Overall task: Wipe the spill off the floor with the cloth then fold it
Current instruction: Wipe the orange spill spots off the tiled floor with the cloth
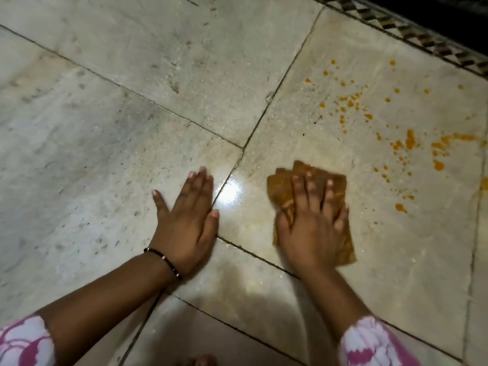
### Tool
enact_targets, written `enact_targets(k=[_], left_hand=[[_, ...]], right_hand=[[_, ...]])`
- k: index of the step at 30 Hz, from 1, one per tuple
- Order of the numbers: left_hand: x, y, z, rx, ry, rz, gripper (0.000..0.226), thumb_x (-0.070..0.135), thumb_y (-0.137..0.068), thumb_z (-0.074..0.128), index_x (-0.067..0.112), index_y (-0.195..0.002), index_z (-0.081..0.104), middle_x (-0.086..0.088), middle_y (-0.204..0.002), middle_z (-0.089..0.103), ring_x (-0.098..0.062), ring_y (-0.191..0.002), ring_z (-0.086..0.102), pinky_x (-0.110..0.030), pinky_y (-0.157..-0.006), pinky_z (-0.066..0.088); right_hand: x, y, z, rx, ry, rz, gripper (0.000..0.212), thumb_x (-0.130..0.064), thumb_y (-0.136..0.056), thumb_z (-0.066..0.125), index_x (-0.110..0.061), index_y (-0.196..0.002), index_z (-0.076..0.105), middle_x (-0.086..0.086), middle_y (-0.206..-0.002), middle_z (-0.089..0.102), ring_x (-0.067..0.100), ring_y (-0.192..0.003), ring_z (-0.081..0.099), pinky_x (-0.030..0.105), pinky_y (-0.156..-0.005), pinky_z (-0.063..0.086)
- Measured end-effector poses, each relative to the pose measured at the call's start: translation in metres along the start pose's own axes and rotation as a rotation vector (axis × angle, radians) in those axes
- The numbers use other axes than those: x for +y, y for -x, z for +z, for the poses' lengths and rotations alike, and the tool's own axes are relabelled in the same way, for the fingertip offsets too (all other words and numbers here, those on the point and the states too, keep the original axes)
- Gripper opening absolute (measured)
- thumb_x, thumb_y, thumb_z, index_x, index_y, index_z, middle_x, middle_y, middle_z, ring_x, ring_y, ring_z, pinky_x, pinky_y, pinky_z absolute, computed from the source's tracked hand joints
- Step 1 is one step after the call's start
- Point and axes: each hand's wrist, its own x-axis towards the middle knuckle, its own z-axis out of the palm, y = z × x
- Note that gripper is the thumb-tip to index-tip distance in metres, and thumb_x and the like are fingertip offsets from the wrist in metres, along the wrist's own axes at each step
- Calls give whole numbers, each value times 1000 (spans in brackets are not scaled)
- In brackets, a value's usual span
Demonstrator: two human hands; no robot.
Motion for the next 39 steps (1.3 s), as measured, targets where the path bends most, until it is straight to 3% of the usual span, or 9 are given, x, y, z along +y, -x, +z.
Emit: enact_targets(k=[5,10,14,16,21,25,31,35,39], left_hand=[[21,-51,3,-80,-114,337,83,65,-89,1,12,-151,13,0,-156,-1,-14,-145,2,-41,-116,-7],[8,-50,26,-134,-335,401,81,64,-92,11,8,-150,21,-9,-157,18,-23,-144,19,-47,-115,8],[9,-51,26,-117,-354,406,81,64,-92,12,7,-150,22,-10,-157,20,-23,-144,21,-48,-114,11],[9,-51,26,-118,-360,404,81,63,-92,15,7,-149,23,-10,-156,21,-23,-143,21,-47,-115,11],[11,-50,25,-100,-337,402,80,61,-91,23,6,-148,26,-10,-156,22,-23,-143,22,-44,-116,7],[11,-52,26,-107,-339,394,80,63,-92,17,7,-149,25,-10,-156,22,-23,-143,22,-44,-116,7],[7,-51,28,-100,-339,396,81,65,-92,14,8,-149,22,-8,-157,19,-21,-144,18,-44,-117,5],[8,-51,28,-90,-342,398,81,63,-91,19,8,-149,23,-8,-157,18,-19,-144,15,-45,-116,8],[9,-50,27,-86,-326,400,80,62,-91,22,8,-149,23,-8,-157,18,-19,-144,15,-44,-116,6]], right_hand=[[43,101,-2,-136,83,-341,76,-51,-69,46,-30,-142,38,-5,-149,37,27,-137,31,54,-106,23],[137,85,-23,-76,16,227,67,-51,-79,37,-32,-144,33,-5,-153,27,25,-141,20,59,-106,25],[130,2,-27,-6,-61,568,60,-46,-95,35,-28,-150,20,-1,-158,15,30,-144,7,60,-112,12],[98,-16,-18,-5,-41,528,60,-45,-93,32,-24,-149,24,4,-157,19,32,-144,10,59,-111,13],[53,59,-3,-65,1,108,71,-51,-81,36,-26,-147,33,0,-154,31,28,-143,18,54,-111,14],[106,93,-15,-124,-11,346,77,-64,-79,25,-36,-150,16,-7,-159,15,22,-145,8,53,-112,14],[134,-27,-28,-22,-102,635,66,-54,-92,32,-33,-150,9,-2,-160,5,31,-145,0,61,-111,8],[94,-54,-20,-68,-63,376,63,-50,-94,34,-32,-150,14,-3,-160,8,28,-146,0,60,-112,6],[81,13,-16,-123,6,28,69,-63,-84,19,-42,-149,12,-11,-160,4,20,-147,-1,53,-115,3]])
